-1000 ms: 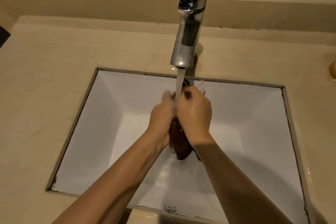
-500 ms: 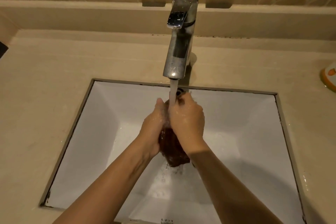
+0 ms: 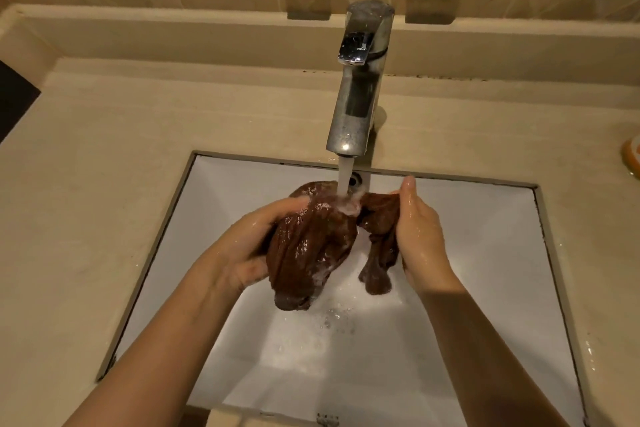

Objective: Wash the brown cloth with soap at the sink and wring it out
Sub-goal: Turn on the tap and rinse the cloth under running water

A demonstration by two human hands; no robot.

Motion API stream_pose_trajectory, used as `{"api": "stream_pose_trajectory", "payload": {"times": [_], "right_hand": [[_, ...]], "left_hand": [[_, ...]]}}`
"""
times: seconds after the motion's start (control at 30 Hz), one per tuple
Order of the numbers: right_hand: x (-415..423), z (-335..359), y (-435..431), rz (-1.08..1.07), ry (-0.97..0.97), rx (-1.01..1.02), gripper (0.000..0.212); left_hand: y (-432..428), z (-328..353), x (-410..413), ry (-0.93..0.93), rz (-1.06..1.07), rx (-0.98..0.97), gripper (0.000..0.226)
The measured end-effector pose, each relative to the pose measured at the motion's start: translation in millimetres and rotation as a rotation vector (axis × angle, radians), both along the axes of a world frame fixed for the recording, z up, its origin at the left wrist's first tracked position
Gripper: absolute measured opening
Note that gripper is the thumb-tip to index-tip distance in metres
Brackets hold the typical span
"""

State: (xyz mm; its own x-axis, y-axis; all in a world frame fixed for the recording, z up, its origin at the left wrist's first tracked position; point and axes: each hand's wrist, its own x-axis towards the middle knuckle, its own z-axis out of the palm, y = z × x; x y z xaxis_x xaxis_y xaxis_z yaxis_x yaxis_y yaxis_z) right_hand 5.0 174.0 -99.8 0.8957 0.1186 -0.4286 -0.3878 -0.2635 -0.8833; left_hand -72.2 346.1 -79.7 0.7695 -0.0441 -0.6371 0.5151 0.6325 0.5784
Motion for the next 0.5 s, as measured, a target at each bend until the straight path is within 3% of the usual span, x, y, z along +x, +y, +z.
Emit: {"api": "stream_pose_trajectory", "payload": {"times": [0.07, 0.17, 0.3, 0.4, 0.5], "right_hand": [[-3.5, -1.7, -1.2, 0.060, 0.054, -0.004, 0.061], [-8.4, -1.8, -2.2, 0.169, 0.038, 0.001, 0.056], [-12.3, 1.9, -8.0, 0.298, -0.079, -0.053, 0.034], [-22.4, 13.0, -4.3, 0.380, -0.127, -0.044, 0.047], [-35.0, 29.0, -2.2, 0.432, -0.032, 0.222, 0.059]], "left_hand": [[1.9, 3.6, -4.8, -0.047, 0.019, -0.087, 0.017], [0.3, 5.8, -8.1, -0.121, 0.023, -0.198, 0.046], [-4.3, 10.1, -8.8, -0.239, 0.041, -0.242, 0.044], [-8.0, 13.7, -8.3, -0.337, 0.002, -0.225, 0.046], [-8.6, 14.7, -8.1, -0.382, -0.028, -0.178, 0.052]]}}
